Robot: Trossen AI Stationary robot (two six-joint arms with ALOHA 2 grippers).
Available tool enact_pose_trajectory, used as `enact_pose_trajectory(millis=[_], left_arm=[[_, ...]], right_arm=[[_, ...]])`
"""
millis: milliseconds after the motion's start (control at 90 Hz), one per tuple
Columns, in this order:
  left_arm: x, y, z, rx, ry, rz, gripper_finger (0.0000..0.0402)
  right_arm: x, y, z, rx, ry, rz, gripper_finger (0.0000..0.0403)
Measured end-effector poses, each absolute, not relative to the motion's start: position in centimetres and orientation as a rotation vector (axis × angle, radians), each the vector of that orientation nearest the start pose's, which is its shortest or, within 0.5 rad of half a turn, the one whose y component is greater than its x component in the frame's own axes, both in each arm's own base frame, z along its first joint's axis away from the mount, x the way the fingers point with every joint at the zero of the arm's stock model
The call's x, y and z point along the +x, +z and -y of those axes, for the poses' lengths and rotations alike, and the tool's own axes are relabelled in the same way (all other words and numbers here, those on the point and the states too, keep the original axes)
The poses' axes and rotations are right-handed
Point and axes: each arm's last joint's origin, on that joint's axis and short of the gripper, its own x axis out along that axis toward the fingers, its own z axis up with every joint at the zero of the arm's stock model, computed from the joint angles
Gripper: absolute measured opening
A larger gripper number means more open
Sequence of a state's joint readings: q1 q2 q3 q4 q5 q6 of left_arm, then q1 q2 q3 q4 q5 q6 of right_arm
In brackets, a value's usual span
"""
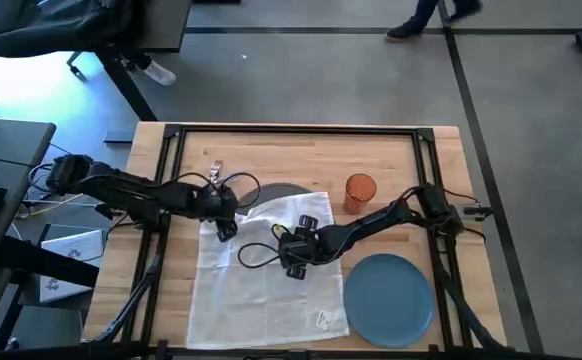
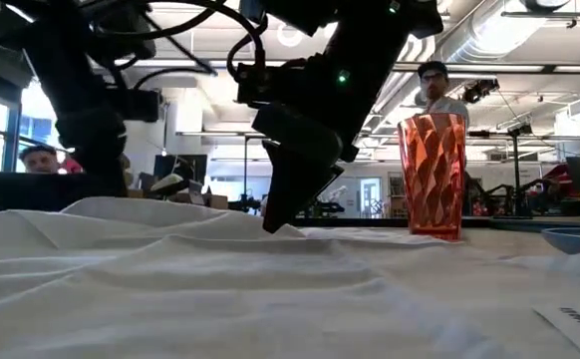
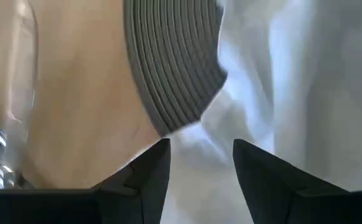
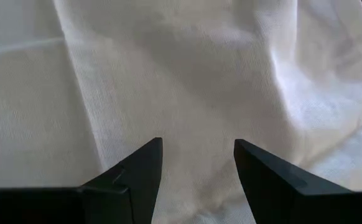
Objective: Set table place
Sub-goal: Fold the white table napkin
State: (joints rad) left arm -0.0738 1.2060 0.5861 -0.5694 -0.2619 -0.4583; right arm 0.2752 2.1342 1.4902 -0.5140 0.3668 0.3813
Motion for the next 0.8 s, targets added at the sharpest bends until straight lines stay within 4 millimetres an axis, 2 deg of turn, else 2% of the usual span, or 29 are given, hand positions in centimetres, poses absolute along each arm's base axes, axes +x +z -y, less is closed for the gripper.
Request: enact_pose_trajectory(millis=[200, 456, 567, 722, 800], left_arm=[[18.9, 15.3, -0.4, -0.168, 0.338, -1.164, 0.0161], [18.4, 13.1, -1.7, -0.174, 0.35, -1.076, 0.0154], [18.1, 12.6, -2.0, -0.179, 0.374, -1.078, 0.0116], [18.0, 12.9, -2.3, -0.136, 0.458, -1.075, 0.0022], [18.6, 13.7, -2.5, -0.108, 0.502, -1.038, 0.001]], right_arm=[[41.8, 14.1, -10.7, -0.02, -0.286, -1.053, 0.0185], [41.9, 14.2, -10.8, -0.019, -0.278, -1.039, 0.0185], [41.9, 14.2, -10.8, -0.017, -0.278, -1.037, 0.0185], [41.9, 14.2, -10.8, -0.015, -0.279, -1.038, 0.0185], [41.9, 14.2, -10.8, -0.008, -0.284, -1.04, 0.0185]])
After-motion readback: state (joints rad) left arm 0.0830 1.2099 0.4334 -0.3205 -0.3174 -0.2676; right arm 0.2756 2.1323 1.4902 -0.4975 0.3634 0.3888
